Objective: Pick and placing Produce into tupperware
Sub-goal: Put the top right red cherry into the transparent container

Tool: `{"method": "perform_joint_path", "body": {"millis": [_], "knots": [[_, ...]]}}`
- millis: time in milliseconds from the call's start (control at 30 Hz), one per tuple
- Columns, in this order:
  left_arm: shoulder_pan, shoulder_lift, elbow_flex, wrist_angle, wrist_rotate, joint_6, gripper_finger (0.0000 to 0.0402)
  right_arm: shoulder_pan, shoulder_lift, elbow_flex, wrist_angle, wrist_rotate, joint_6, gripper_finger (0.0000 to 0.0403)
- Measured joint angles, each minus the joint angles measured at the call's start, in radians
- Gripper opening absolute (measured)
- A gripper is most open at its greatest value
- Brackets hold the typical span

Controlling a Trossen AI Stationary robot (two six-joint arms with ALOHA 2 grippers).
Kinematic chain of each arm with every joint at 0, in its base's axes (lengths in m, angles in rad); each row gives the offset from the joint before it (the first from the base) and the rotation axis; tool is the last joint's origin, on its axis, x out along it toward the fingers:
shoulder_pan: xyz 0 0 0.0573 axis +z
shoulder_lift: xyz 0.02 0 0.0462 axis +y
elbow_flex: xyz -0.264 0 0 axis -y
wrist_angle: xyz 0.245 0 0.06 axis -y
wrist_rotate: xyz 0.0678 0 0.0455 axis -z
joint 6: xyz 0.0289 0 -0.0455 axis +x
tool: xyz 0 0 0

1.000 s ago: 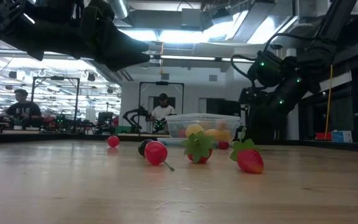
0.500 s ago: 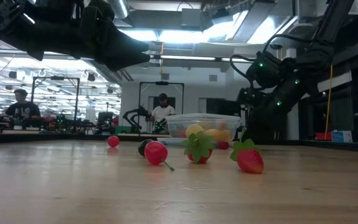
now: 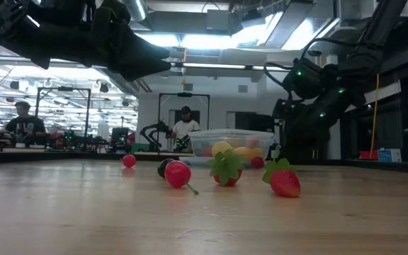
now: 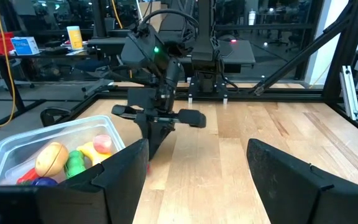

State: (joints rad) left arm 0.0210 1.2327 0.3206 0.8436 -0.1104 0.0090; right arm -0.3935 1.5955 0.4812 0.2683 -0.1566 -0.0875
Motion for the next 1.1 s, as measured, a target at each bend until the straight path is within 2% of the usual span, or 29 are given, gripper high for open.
{"method": "perform_joint_path", "body": {"millis": [100,300,833,1100], "knots": [[0.0,0.0,0.0,0.0,0.0,0.0,0.0267,0.01,-0.032,-0.002,-0.044,-0.052,0.004,0.0002],[0.0,0.0,0.0,0.0,0.0,0.0,0.0267,0.055,-0.089,-0.002,-0.123,-0.059,0.009,0.0001],[0.0,0.0,0.0,-0.002,0.0,-0.002,0.0267,0.144,-0.215,0.0,-0.037,-0.058,0.033,0.0],[0.0,0.0,0.0,-0.003,0.0,-0.002,0.0267,0.185,-0.313,-0.061,0.063,-0.058,0.057,0.0]]}}
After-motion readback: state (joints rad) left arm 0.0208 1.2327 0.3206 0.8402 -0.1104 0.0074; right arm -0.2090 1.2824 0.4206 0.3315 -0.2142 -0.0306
